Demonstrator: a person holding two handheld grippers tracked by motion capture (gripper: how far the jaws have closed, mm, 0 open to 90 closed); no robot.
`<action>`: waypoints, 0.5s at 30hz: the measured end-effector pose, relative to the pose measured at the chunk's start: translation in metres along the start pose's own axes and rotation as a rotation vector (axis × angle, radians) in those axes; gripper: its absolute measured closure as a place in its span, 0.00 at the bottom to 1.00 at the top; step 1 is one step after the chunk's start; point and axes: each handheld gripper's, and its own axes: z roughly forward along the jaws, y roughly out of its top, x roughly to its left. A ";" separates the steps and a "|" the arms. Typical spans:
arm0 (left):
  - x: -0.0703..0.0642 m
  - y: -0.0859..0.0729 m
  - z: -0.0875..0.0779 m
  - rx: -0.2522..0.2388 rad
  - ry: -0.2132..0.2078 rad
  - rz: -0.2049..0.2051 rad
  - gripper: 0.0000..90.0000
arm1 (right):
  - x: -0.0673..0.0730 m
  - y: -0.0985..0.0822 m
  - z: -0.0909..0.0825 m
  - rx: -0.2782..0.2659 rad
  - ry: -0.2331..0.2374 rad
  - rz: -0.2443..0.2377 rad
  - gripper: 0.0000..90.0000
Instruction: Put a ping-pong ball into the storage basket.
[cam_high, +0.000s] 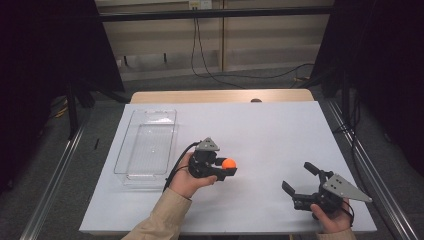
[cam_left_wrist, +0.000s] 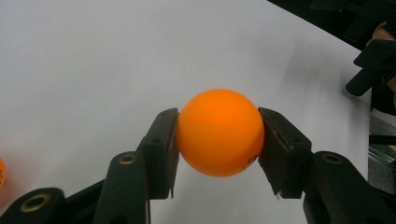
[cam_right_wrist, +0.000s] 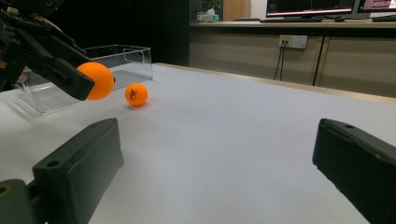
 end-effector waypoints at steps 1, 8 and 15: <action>0.000 0.000 -0.001 0.001 0.000 0.001 0.56 | 0.000 0.000 0.000 0.001 0.000 0.000 0.01; 0.003 0.001 -0.004 0.000 0.007 -0.007 0.56 | 0.000 0.000 0.000 0.000 0.000 0.001 0.01; 0.006 0.002 -0.008 -0.004 0.014 -0.015 0.56 | 0.000 0.000 0.000 0.000 -0.001 -0.002 0.01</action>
